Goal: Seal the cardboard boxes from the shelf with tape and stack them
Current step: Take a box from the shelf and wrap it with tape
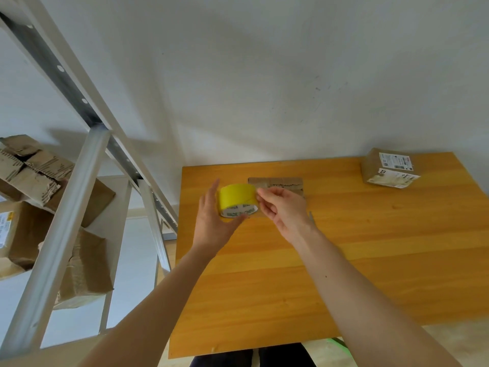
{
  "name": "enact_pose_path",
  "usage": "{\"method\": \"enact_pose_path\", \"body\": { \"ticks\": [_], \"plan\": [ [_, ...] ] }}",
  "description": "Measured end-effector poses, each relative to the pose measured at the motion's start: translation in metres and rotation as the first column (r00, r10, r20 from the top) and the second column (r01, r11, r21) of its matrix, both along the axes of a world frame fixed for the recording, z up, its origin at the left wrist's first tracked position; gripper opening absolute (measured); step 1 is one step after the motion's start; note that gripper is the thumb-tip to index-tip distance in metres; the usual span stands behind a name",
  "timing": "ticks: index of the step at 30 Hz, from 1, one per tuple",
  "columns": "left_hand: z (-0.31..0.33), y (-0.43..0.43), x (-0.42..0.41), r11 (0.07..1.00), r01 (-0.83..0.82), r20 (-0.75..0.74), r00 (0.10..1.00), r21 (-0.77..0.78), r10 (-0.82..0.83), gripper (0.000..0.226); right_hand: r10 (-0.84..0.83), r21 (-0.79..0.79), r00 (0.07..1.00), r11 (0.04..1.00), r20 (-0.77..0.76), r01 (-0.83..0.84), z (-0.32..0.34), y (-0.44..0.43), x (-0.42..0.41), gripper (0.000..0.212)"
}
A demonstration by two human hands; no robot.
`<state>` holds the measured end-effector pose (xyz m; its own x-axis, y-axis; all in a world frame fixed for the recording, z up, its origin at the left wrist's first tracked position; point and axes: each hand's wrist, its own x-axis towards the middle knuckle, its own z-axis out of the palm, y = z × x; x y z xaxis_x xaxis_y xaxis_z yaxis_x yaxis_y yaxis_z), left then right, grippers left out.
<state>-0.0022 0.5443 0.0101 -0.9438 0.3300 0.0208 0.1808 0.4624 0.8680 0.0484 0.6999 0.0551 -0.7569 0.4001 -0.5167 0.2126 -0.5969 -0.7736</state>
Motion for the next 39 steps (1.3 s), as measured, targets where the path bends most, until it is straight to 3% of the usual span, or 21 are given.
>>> {"method": "enact_pose_path", "body": {
  "ticks": [2, 5, 7, 8, 10, 12, 15, 17, 23, 26, 29, 32, 39],
  "plan": [
    [-0.004, 0.002, -0.001, 0.982, -0.151, 0.197, 0.972, 0.112, 0.127, 0.07, -0.035, -0.173, 0.999, 0.984, -0.035, 0.029, 0.004, 0.001, -0.002, 0.015],
    [-0.004, 0.017, -0.003, 0.818, -0.402, 0.648, 0.76, 0.413, 0.046, 0.03, -0.05, -0.302, 0.996, 0.953, -0.068, 0.027, 0.01, 0.0, -0.003, 0.044],
    [-0.001, 0.026, -0.005, 0.734, -0.522, 0.703, 0.706, 0.435, 0.085, 0.018, -0.044, -0.231, 0.999, 0.972, -0.006, 0.041, 0.01, 0.001, -0.004, 0.038],
    [0.0, 0.03, -0.007, 0.754, -0.517, 0.671, 0.728, 0.404, 0.139, 0.017, -0.052, -0.148, 0.997, 0.987, 0.051, 0.059, 0.01, 0.003, -0.004, 0.029],
    [0.002, 0.035, -0.014, 0.845, -0.431, 0.549, 0.81, 0.315, 0.209, 0.037, -0.095, 0.028, 0.983, 0.995, 0.157, 0.092, 0.009, 0.009, -0.003, 0.018],
    [0.005, 0.034, -0.023, 0.905, -0.371, 0.468, 0.85, 0.207, 0.241, 0.045, -0.115, 0.105, 0.977, 0.99, 0.179, 0.097, 0.01, 0.02, -0.003, 0.012],
    [0.005, 0.025, -0.04, 0.951, -0.308, 0.333, 0.893, -0.034, 0.301, 0.043, -0.124, 0.106, 0.98, 0.988, 0.158, 0.108, 0.016, 0.039, -0.007, 0.009],
    [0.006, 0.021, -0.045, 0.96, -0.216, 0.177, 0.953, -0.176, 0.247, 0.041, -0.119, 0.119, 0.979, 0.988, 0.163, 0.1, 0.017, 0.049, -0.01, 0.009],
    [0.006, 0.025, -0.057, 0.92, -0.101, -0.094, 0.993, -0.379, 0.07, 0.031, -0.148, 0.072, 0.97, 0.988, 0.192, 0.137, 0.009, 0.054, -0.016, 0.009],
    [0.003, 0.013, -0.072, 0.862, -0.115, -0.112, 0.991, -0.493, 0.068, 0.031, -0.249, 0.054, 0.94, 0.968, 0.232, 0.244, 0.004, 0.073, -0.016, 0.013],
    [0.001, 0.009, -0.081, 0.815, -0.037, -0.095, 0.995, -0.579, -0.023, 0.03, -0.256, 0.1, 0.933, 0.966, 0.251, 0.238, -0.005, 0.088, -0.009, 0.009],
    [0.0, 0.013, -0.081, 0.798, 0.005, -0.107, 0.991, -0.602, -0.086, 0.034, -0.246, 0.135, 0.935, 0.967, 0.256, 0.217, -0.013, 0.092, -0.006, 0.009],
    [-0.006, 0.023, -0.069, 0.818, 0.044, -0.147, 0.977, -0.573, -0.155, 0.038, -0.32, 0.382, 0.906, 0.902, 0.277, 0.202, -0.027, 0.103, -0.012, 0.012]
  ]
}}
